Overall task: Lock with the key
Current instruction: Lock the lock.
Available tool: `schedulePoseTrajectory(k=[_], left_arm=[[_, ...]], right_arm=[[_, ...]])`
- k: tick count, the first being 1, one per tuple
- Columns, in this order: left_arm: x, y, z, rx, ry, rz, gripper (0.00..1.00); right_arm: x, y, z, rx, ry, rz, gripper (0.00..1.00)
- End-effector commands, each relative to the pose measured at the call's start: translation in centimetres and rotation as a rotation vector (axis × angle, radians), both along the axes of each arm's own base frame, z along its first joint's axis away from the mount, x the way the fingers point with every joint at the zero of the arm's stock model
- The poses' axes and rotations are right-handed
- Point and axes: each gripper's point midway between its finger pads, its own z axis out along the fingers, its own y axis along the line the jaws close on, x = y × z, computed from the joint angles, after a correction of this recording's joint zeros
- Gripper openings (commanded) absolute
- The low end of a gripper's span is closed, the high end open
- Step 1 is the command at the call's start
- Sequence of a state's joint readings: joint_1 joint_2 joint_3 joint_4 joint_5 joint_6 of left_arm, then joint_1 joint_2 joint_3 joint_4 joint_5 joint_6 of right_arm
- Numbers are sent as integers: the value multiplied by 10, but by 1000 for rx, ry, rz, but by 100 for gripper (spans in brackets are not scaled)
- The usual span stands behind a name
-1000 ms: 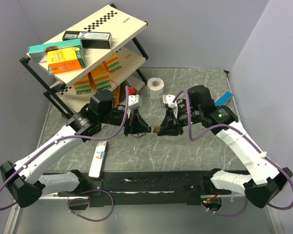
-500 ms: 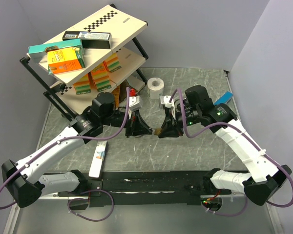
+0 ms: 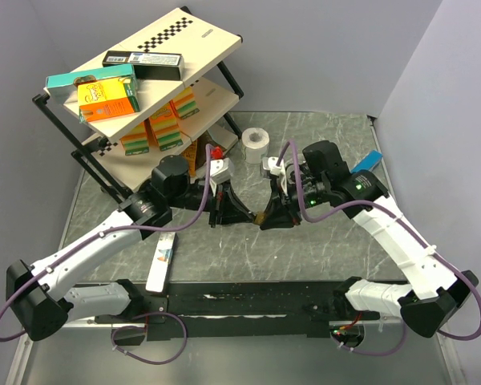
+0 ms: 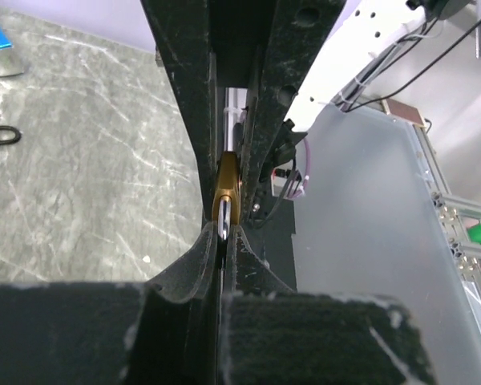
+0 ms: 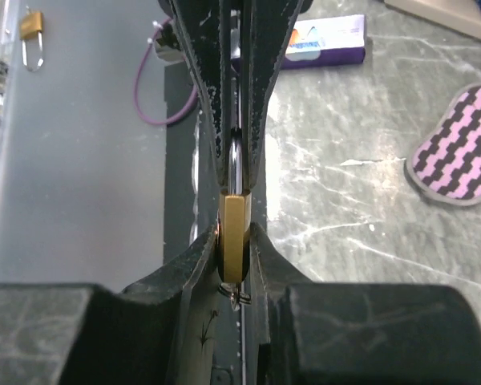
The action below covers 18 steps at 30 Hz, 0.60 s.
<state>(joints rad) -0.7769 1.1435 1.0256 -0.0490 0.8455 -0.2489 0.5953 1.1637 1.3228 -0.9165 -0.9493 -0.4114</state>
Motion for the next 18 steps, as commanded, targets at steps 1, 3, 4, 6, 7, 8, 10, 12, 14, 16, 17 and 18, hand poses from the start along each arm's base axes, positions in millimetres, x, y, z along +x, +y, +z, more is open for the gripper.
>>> schedulePoseTrajectory(k=[1,3,4,6,7,8,10,12,14,16,17,18], left_arm=[[-24,-22,3,-57,-32,-119,1],[-25,-22,1,-53,-31,-122,1],[-26,-22,0,-50,-28,-125,1],[-27,-21,-2,-43,-30,-127,1],[-25,-21,-2,-38,-34,-119,1],[-25,-20,-1,-38,-48,-119,1],[-22,-18,1,-29,-66,-102,1],[-17,-14,3,-15,-75,-78,1],[-8,-8,6,-8,-79,-55,1],[-1,-1,5,13,-60,-27,1],[10,5,8,13,-57,2,1],[12,10,7,25,-37,7,1]], right_arm=[[-3,38,75,313,-255,189,0],[-2,38,79,332,-281,180,0],[-3,37,81,339,-289,177,0],[-4,37,77,333,-284,181,0],[-3,37,76,327,-282,181,0],[-4,36,74,323,-292,185,0],[-4,33,66,302,-279,177,0],[-4,29,60,282,-268,171,0],[0,24,52,265,-251,153,0],[0,19,42,241,-213,137,0],[3,15,38,227,-200,116,1],[3,12,34,216,-186,113,26]])
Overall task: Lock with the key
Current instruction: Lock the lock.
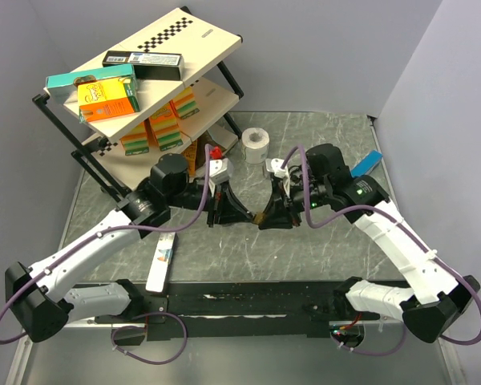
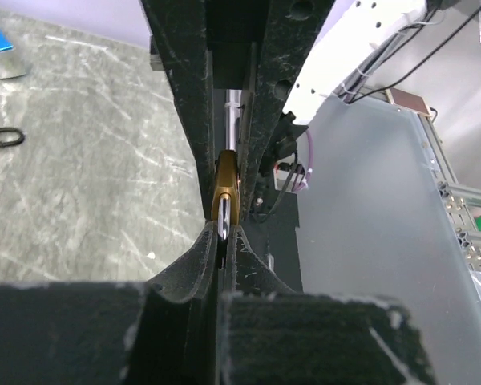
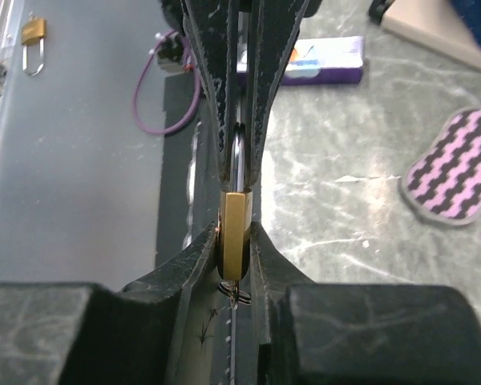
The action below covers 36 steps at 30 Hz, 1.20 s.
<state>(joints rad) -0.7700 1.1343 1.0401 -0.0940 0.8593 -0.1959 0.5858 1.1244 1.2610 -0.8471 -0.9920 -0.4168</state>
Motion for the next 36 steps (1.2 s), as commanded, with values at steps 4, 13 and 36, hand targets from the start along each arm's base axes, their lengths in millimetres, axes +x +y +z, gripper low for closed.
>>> schedulePoseTrajectory(k=[4,13,36], left_arm=[[27,22,12,17,-20,42,1],[22,27,23,-8,-80,-11,1],[20,19,14,3,-54,-34,1]], right_arm=[[12,-3,16,113,-110,29,76],[37,-14,7,76,-72,-67,73],[33,-1,8,103,21,3,40]])
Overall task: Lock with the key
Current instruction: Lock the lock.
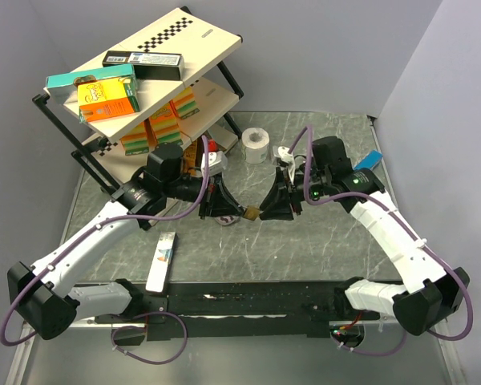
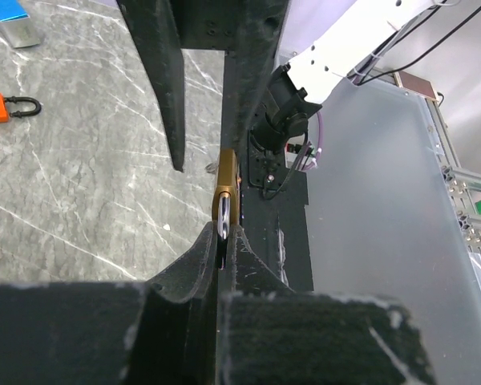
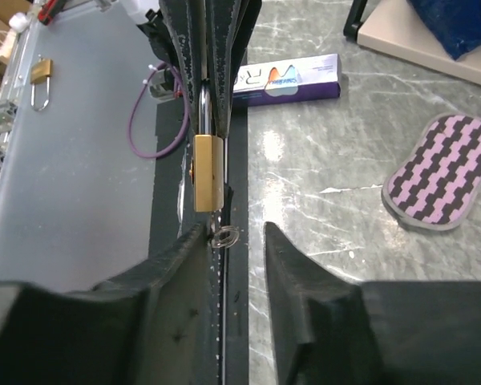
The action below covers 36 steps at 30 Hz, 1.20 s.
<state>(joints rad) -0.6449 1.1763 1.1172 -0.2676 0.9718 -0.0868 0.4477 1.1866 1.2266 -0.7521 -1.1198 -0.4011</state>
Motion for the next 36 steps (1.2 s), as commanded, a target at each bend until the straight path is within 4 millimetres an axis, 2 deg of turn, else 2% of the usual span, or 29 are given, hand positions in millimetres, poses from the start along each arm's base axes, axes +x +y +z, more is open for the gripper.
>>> schedulePoseTrajectory(k=[1,5,7,9,11,12,13,19,25,31,36], left_arm=[[-2,-3,18,-53,-73,-34,1],[0,-2,16,-51,-77,-26,1],[0,-3,15,-49,-72,-27,1],[0,-3,15,-48,-70,-30,1],[1,-4,12,-41,-67,-28,1],[1,-4,12,-41,-68,-28,1],[2,-4,12,-40,-69,-25,1],[17,3,12,-35,-74,22,1],[40,16,26,-55,-105,76,1],[56,24,40,-68,-133,102,1],[62,27,38,-65,-133,117,1]], right_arm=[[-3,4,10,26,-30,48,37],[-4,4,11,31,-32,55,36],[-6,4,13,39,-37,60,32],[-6,4,15,45,-40,61,21],[-7,5,17,49,-39,67,16],[-8,4,19,52,-44,69,5],[-8,4,19,54,-47,71,1],[-10,0,9,34,-32,63,0],[-11,-6,-8,11,1,38,0],[-3,-17,-26,-12,56,-9,0],[14,-37,-37,-27,90,-103,0]])
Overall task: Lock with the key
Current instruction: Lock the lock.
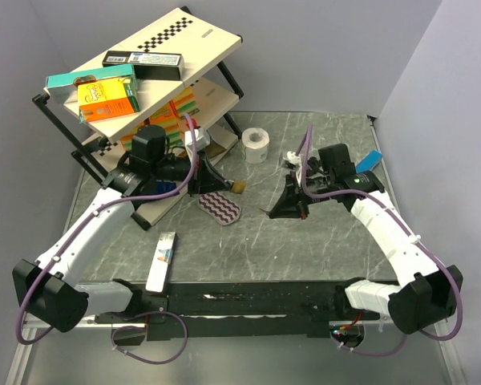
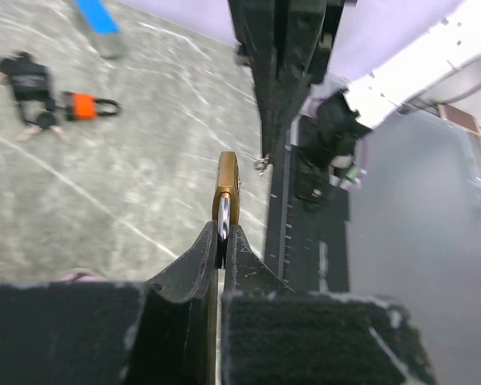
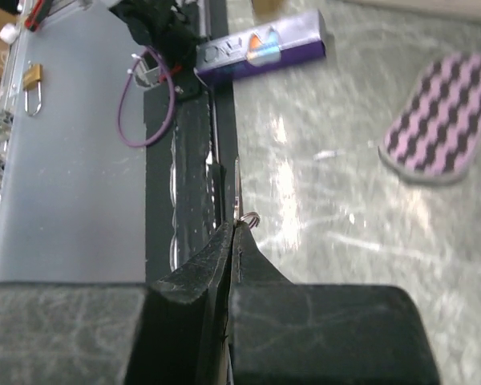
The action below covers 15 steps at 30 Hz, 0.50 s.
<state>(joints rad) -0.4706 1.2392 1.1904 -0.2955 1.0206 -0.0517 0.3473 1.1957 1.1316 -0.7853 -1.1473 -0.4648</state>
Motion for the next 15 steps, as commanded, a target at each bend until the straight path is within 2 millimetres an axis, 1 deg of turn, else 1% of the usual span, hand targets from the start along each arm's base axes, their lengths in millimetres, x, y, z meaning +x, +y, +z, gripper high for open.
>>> schedulePoseTrajectory(k=[1,2,3,4,5,6,7,8,9,10,11,12,13,14,15], left_arm=[[6,1,30,-52,-125,-2,1],[7,1,28,-50,-118,0,1],[7,1,27,-50,-107,0,1],[7,1,25,-46,-101,8,1],[8,1,23,-45,-97,8,1],[7,1,22,-45,-88,12,1],[7,1,19,-39,-80,14,1],[7,0,16,-30,-69,16,1],[7,0,14,-20,-73,18,1],[4,-3,13,-13,-74,10,1],[6,-5,10,4,-74,22,1],[4,-7,2,30,-46,27,1],[0,-14,1,46,-70,7,1],[1,-16,-6,75,-62,22,1],[-1,-20,-18,114,-29,6,1]], right_arm=[[4,-20,-4,-2,21,-59,0],[7,-26,-8,-18,43,-83,0],[18,-37,-10,-32,34,-129,0],[24,-44,-14,-55,31,-160,0],[35,-55,-23,-113,25,-214,0],[48,-73,-30,-153,31,-291,0],[57,-86,-36,-182,38,-347,0],[66,-102,-48,-239,54,-408,0],[72,-117,-55,-262,75,-463,0],[81,-143,-60,-280,99,-556,0],[83,-157,-71,-308,129,-600,0],[87,-177,-80,-359,138,-663,0],[90,-201,-89,-393,156,-741,0],[89,-215,-100,-421,181,-781,0],[89,-232,-108,-464,186,-823,0]])
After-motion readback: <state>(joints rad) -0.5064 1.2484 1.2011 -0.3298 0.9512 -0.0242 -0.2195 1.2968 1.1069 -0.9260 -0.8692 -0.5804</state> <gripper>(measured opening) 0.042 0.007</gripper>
